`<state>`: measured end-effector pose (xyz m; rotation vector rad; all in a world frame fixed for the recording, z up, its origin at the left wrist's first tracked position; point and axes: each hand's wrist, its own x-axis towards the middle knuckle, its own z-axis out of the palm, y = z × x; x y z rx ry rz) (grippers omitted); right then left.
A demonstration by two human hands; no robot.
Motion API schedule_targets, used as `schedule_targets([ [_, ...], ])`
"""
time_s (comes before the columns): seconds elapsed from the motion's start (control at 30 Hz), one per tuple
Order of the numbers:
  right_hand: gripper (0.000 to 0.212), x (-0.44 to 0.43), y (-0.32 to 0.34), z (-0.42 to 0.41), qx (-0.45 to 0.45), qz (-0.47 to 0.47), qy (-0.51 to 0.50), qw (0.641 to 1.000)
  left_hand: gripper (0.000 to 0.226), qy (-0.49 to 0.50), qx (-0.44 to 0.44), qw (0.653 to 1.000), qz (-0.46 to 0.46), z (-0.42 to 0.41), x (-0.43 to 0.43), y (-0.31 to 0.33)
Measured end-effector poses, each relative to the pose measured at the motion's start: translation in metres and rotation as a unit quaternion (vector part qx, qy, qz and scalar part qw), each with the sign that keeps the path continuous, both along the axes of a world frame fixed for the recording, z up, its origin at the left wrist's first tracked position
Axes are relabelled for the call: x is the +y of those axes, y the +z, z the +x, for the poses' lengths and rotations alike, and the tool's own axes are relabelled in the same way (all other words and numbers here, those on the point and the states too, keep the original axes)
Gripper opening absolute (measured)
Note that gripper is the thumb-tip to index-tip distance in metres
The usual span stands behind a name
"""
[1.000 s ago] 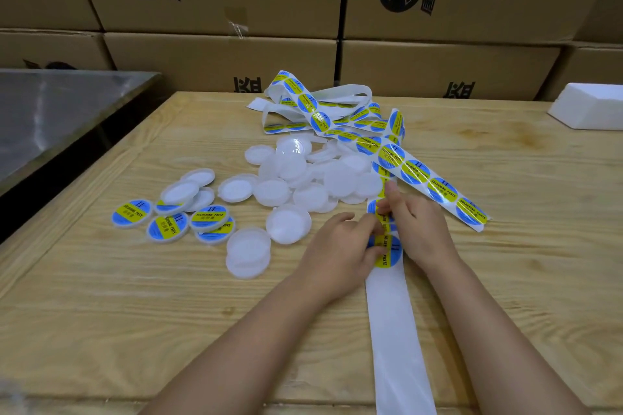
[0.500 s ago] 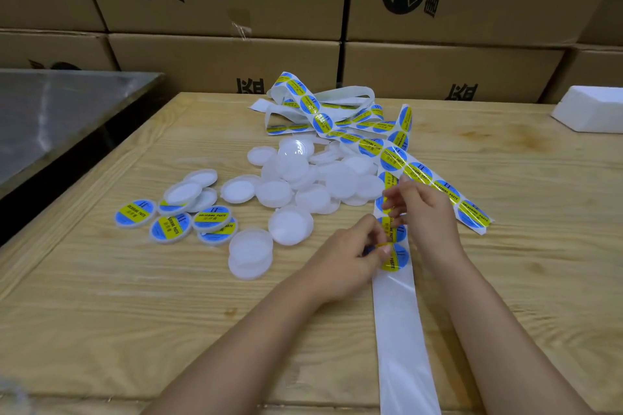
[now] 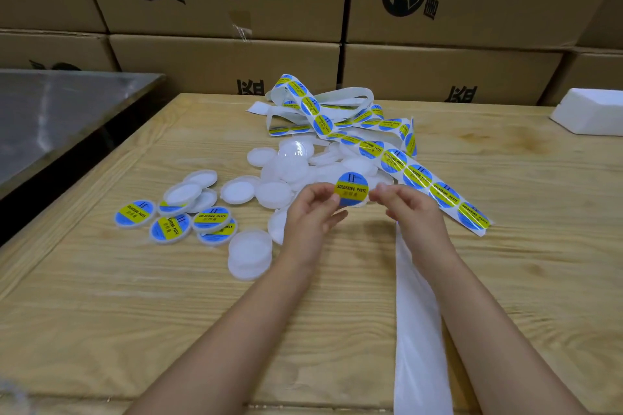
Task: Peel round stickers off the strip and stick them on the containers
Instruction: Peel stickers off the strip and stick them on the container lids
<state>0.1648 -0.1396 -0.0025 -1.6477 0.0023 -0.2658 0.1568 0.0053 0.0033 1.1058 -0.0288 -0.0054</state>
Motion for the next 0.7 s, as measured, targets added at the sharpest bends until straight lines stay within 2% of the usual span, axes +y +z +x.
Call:
schedule_targets([
  [0.17,0.005,0.004,-0.003,0.001,-0.007,0.020,-0.008,1.000,0.014,-0.005,-0.018,1.000,0.018,-0.002,0.000,0.002],
  [0.33,0.007,0.009,-0.005,0.002,0.003,0.044,0.009,0.999,0.015,-0.017,-0.023,1.000,0.009,-0.002,0.002,0.002],
  [0.43,0.011,0.008,-0.007,0.003,0.001,0.045,-0.004,0.999,0.018,-0.001,-0.043,0.996,0.083,-0.004,0.003,0.001],
  [0.47,0.010,0.008,-0.007,0.003,0.000,0.041,-0.011,0.999,0.021,0.026,-0.073,0.984,0.163,-0.005,0.005,0.000],
  [0.5,0.010,0.009,-0.008,0.003,0.001,0.034,-0.018,0.999,0.023,0.063,-0.123,0.951,0.276,-0.005,0.007,-0.002],
  [0.53,0.010,0.010,-0.009,0.004,0.005,0.032,-0.026,0.999,0.025,0.091,-0.173,0.902,0.385,-0.006,0.009,-0.004],
  [0.57,0.010,0.011,-0.010,0.004,0.011,0.037,-0.036,0.999,0.031,0.124,-0.203,0.857,0.457,-0.006,0.012,-0.005],
  [0.67,0.013,0.007,-0.009,0.004,0.018,0.062,-0.057,0.996,0.047,0.209,-0.197,0.805,0.519,0.001,0.034,0.005],
  [0.7,0.013,0.005,-0.008,0.004,0.015,0.060,-0.060,0.996,0.048,0.203,-0.195,0.768,0.576,0.007,0.044,0.006],
])
